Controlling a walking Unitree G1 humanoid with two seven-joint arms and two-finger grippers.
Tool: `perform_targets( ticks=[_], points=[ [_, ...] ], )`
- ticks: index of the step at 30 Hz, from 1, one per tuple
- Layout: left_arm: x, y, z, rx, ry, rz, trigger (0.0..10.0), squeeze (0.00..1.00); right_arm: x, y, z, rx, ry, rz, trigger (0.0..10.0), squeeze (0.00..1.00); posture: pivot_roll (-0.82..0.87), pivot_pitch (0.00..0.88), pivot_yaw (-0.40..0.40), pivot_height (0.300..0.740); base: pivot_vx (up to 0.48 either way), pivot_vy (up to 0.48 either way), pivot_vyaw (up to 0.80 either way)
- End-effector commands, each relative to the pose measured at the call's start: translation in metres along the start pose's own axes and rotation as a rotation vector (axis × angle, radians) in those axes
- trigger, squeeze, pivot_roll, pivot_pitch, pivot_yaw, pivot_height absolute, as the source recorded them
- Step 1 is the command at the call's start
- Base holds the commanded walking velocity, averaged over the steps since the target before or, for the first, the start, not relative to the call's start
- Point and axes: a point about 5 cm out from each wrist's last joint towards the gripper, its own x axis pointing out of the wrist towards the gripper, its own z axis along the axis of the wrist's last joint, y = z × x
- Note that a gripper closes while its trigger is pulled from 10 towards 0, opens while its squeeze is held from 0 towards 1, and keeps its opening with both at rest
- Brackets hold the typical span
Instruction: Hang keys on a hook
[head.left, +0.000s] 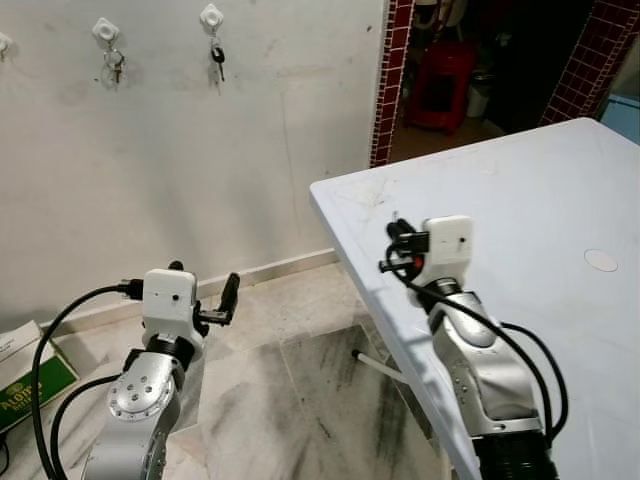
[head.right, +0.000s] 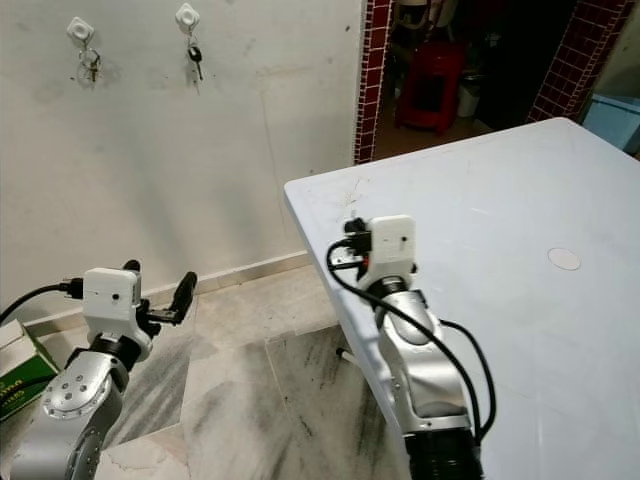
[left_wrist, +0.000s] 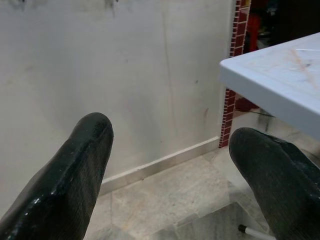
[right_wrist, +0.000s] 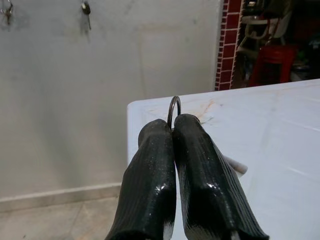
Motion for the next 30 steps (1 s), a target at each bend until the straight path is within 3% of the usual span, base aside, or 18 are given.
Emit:
perform_targets(
  ticks=[1,14,16,27,30],
  points=[
    [0.0005,0.0049,-0.0029,0.011,0.024,0.021,10.0,0.0,0.0025,0.0105,0.013,0.008,-0.044,0.035,10.0,0.0,0.08,0.0,0.026,0.74,0.0,0.48,0.0],
    [0.0037,0.0024,-0.0032,0.019,0.028,0.011,10.0,0.0,0.0066,0.0057,0.015,0.003,-0.049,-0.028,10.0,0.0,0.08,0.0,0.028,0.74,0.0,0.48,0.0],
    [0.0046,0.0019,-0.0027,0.017,0.027,0.01,10.0,0.0,0.0069,0.0058,0.0152,0.035,-0.039,-0.019,10.0,0.0,0.08,0.0,0.03,0.74,0.0,0.48,0.0],
    [0.0082,0.003,-0.0011,0.018,0.018,0.016,10.0,0.0,0.0081,0.0056,0.0174,0.025,-0.052,-0.016,10.0,0.0,0.08,0.0,0.031,0.74,0.0,0.48,0.0],
    [0.0087,0.0034,0.0008,0.038,0.004,0.018,10.0,0.0,0.0086,0.0054,0.0185,0.025,-0.053,-0.014,10.0,0.0,0.08,0.0,0.031,0.74,0.0,0.0,0.0]
  ],
)
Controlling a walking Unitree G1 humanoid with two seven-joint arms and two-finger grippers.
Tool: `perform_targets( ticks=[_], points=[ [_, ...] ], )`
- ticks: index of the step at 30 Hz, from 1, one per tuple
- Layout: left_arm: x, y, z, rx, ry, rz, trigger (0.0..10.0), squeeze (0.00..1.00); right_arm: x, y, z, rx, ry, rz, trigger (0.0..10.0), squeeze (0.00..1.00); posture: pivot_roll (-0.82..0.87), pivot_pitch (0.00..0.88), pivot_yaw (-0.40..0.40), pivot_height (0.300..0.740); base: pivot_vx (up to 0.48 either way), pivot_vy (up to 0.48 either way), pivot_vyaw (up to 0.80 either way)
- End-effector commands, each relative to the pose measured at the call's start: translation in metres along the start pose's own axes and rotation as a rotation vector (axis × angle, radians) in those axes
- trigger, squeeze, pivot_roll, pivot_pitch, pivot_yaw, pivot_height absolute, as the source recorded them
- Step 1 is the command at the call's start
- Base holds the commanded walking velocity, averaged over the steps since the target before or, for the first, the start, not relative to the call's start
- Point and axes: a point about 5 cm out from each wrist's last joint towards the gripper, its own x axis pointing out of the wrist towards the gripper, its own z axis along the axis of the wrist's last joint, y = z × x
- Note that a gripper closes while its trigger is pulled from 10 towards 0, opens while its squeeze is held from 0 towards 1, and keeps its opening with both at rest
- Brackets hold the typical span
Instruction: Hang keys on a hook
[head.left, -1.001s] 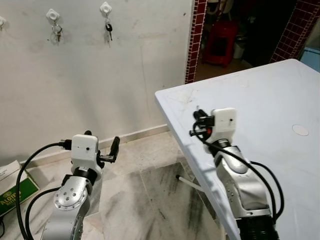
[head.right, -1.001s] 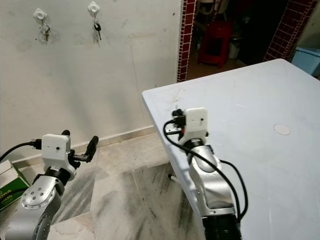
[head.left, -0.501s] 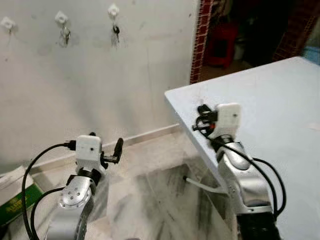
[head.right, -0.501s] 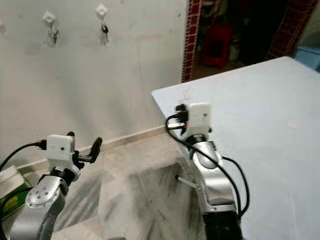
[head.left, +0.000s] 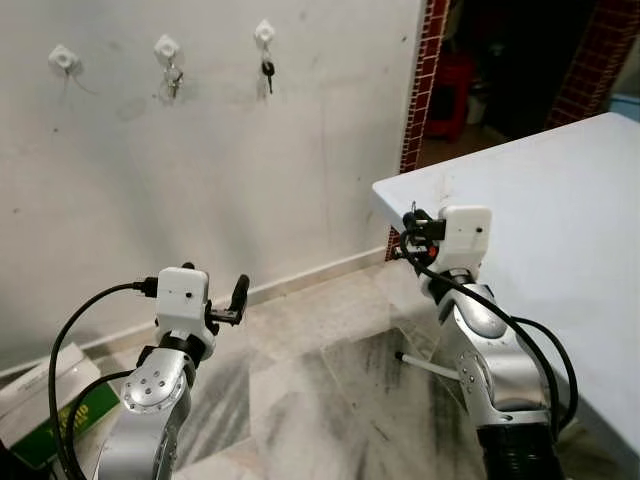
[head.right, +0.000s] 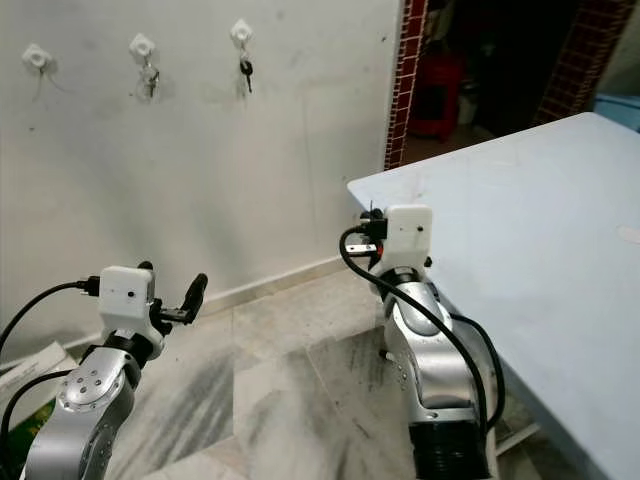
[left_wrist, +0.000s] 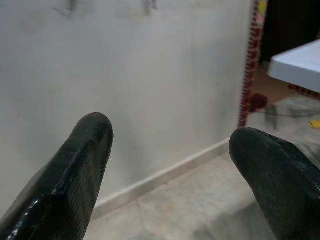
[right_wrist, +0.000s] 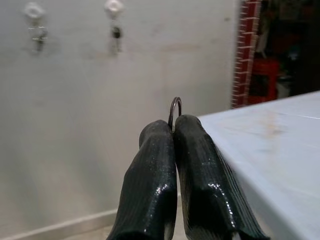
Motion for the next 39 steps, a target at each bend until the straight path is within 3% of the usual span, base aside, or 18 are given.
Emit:
perform_targets(
  ticks=[1,7,39],
  points=[
    [-0.0014,0.0092,-0.001,0.022,0.005,0.037,10.0,0.0,0.0041,0.0123,0.007,0.006,-0.022,0.047,10.0,0.0,0.08,0.0,0.03,0.74,0.0,0.0,0.0],
    [0.0003,0.0091,0.001,0.022,-0.007,0.041,10.0,0.0,0.0051,0.013,0.008,-0.009,-0.027,0.056,10.0,0.0,0.08,0.0,0.029,0.74,0.0,0.0,0.0],
    [0.0017,0.007,-0.0005,-0.041,0.011,0.007,10.0,0.0,0.0063,0.0155,0.0053,-0.003,-0.022,0.059,10.0,0.0,0.08,0.0,0.034,0.74,0.0,0.0,0.74]
  ],
)
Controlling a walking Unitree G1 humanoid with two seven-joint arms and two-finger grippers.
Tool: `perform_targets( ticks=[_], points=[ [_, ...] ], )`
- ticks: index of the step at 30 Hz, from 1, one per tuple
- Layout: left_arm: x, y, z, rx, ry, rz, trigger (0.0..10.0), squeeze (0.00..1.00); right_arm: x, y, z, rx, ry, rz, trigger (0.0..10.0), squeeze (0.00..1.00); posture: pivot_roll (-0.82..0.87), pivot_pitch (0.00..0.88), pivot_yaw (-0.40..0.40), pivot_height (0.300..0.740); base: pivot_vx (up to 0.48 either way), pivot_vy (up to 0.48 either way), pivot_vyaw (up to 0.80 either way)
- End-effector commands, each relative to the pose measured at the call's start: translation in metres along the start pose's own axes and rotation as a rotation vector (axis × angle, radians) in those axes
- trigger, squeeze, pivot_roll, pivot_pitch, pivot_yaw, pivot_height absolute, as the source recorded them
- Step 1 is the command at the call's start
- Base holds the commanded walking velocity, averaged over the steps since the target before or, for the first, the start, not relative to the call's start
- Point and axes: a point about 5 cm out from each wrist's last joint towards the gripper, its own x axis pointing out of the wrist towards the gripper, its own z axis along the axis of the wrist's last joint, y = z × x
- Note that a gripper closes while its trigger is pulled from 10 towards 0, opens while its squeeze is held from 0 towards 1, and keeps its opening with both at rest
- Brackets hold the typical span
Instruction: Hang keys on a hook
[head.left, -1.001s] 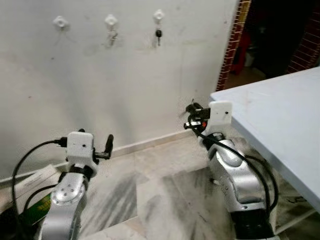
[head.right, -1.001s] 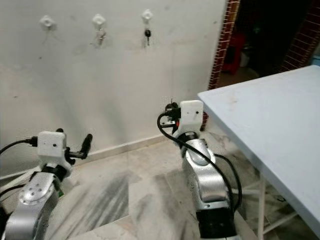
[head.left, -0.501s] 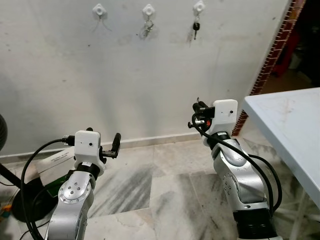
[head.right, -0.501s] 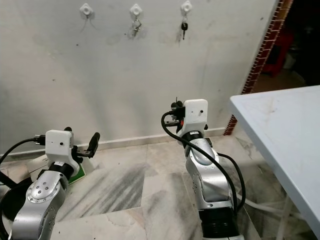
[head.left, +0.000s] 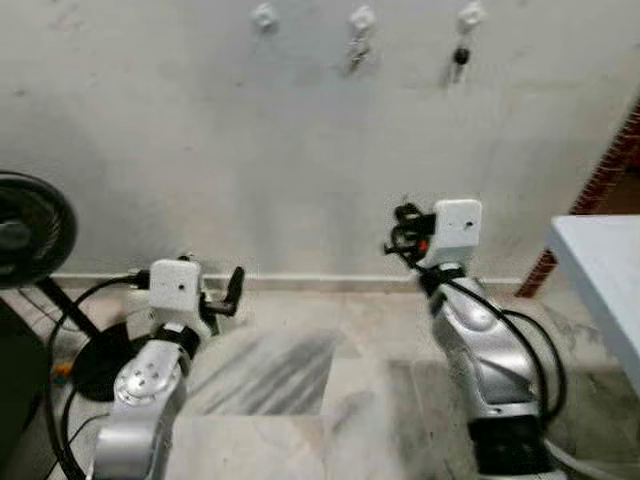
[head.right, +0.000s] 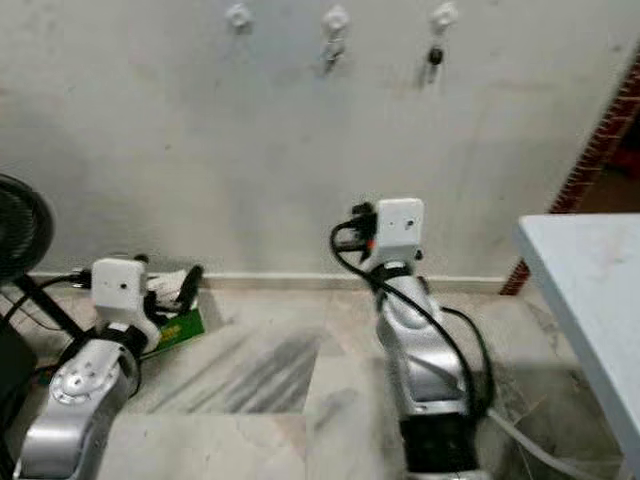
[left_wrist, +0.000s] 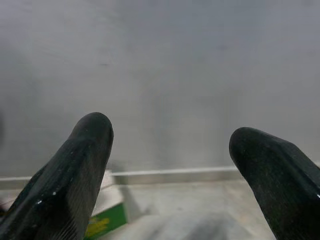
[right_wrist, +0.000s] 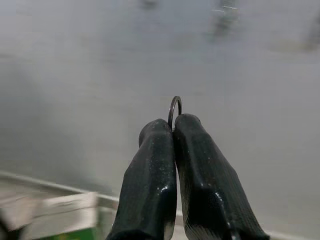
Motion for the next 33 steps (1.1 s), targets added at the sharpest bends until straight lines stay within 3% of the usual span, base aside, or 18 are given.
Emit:
perform_targets(
  ticks=[1,12,23,29,33],
  points=[
    [-0.001,-0.001,-0.001,-0.009,0.006,-0.012,10.0,0.0,-0.001,-0.006,0.0,0.002,-0.002,-0.02,10.0,0.0,0.09,0.0,0.033,0.74,0.0,0.0,0.0],
    [-0.003,-0.003,0.0,-0.032,-0.006,-0.05,10.0,0.0,-0.001,-0.006,0.0,0.0,-0.003,-0.02,10.0,0.0,0.09,0.0,0.032,0.74,0.0,0.0,0.0],
    [-0.003,-0.006,0.001,-0.044,-0.01,-0.071,10.0,0.0,-0.001,-0.007,0.0,-0.006,-0.002,-0.019,10.0,0.0,0.08,0.0,0.03,0.74,0.296,0.0,0.0],
    [-0.004,-0.004,0.001,-0.045,-0.012,-0.069,10.0,0.0,-0.007,-0.014,-0.001,-0.051,-0.006,-0.015,10.0,0.0,0.08,0.0,0.029,0.74,0.37,0.0,0.0],
    [-0.006,-0.001,0.002,-0.047,-0.018,-0.063,10.0,0.0,-0.019,-0.028,-0.003,-0.076,0.003,-0.036,10.0,0.0,0.08,0.0,0.028,0.74,0.372,0.0,0.0]
  ],
)
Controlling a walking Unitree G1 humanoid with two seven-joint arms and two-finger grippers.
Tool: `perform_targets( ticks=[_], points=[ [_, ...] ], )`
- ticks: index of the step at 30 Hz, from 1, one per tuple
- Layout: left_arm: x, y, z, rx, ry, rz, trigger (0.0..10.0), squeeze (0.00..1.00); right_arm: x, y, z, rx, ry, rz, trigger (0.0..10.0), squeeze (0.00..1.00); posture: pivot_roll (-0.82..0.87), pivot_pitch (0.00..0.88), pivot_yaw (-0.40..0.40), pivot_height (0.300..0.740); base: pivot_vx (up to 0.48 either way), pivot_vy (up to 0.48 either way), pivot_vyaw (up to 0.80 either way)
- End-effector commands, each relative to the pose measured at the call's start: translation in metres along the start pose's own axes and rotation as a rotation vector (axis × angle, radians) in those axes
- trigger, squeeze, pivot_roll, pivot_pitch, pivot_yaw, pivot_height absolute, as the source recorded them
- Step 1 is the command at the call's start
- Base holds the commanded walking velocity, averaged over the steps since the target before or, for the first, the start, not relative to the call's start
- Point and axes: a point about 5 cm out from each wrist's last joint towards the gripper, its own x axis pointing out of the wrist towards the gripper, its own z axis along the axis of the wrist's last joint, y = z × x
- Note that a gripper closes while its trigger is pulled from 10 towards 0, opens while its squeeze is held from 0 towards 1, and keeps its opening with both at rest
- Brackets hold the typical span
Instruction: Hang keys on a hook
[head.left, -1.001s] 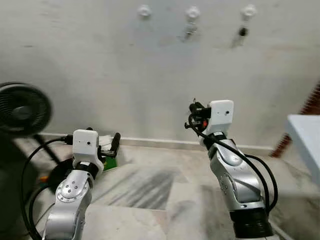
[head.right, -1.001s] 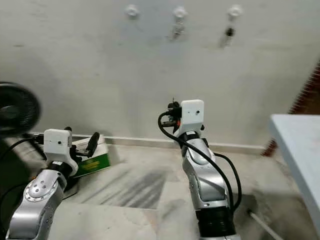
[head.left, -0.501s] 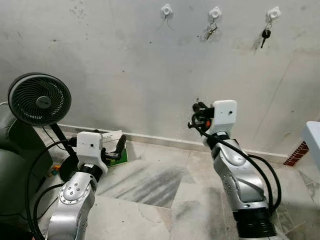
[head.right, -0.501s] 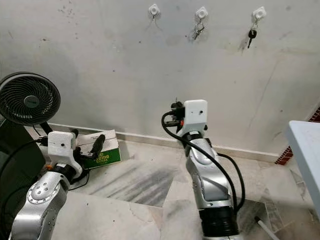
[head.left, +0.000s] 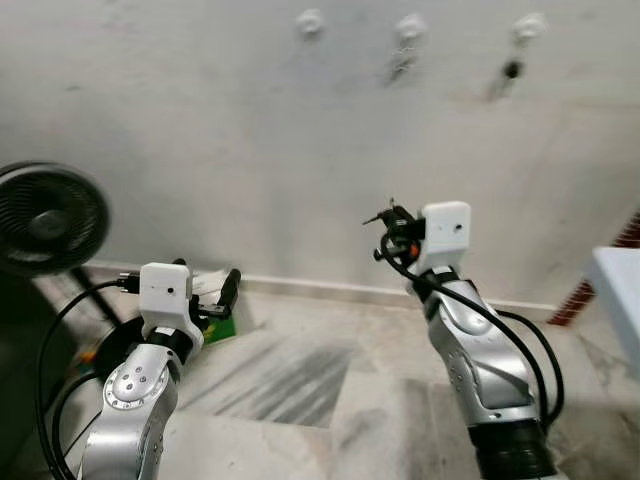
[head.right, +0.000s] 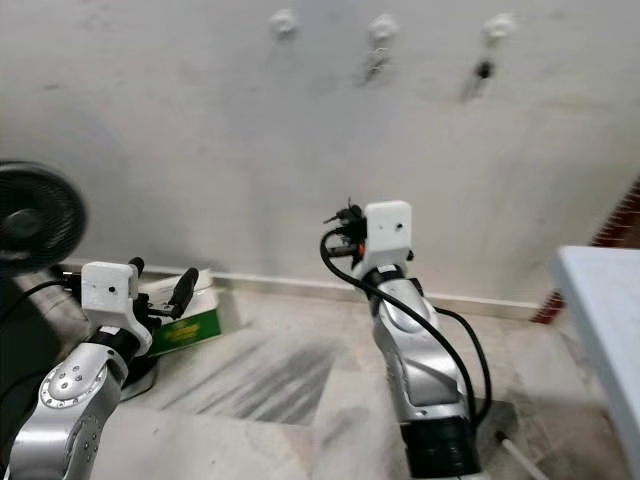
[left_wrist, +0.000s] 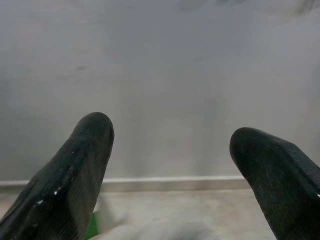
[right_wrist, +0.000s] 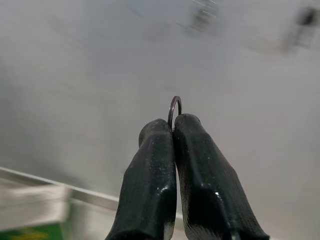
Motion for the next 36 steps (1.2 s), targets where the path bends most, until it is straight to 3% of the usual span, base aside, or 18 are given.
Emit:
perform_targets(
  ticks=[1,10,15,18,36],
  points=[
    [-0.004,0.015,0.006,0.027,-0.017,0.047,10.0,0.0,-0.001,0.009,0.014,-0.009,-0.061,0.047,10.0,0.0,0.08,0.0,0.028,0.74,0.379,0.0,0.0],
    [-0.02,0.019,-0.001,0.032,0.005,0.037,10.0,0.0,-0.033,-0.006,0.007,-0.107,-0.065,0.059,10.0,0.0,0.06,0.0,0.023,0.74,0.376,0.0,0.0],
    [-0.028,0.02,-0.005,0.033,0.019,0.038,10.0,0.0,-0.052,-0.016,0.003,-0.231,-0.06,0.062,10.0,0.0,0.05,0.0,0.02,0.74,0.372,0.0,0.0],
    [-0.029,0.019,-0.006,0.029,0.02,0.042,10.0,0.0,-0.058,-0.02,-0.001,-0.225,-0.035,0.056,10.0,0.0,0.05,0.0,0.018,0.74,0.371,0.0,0.0],
    [-0.033,0.017,-0.007,0.016,0.031,0.049,10.0,0.0,-0.057,-0.013,-0.004,-0.208,-0.021,0.078,10.0,0.0,0.05,0.0,0.013,0.74,0.336,0.0,0.0]
  ],
)
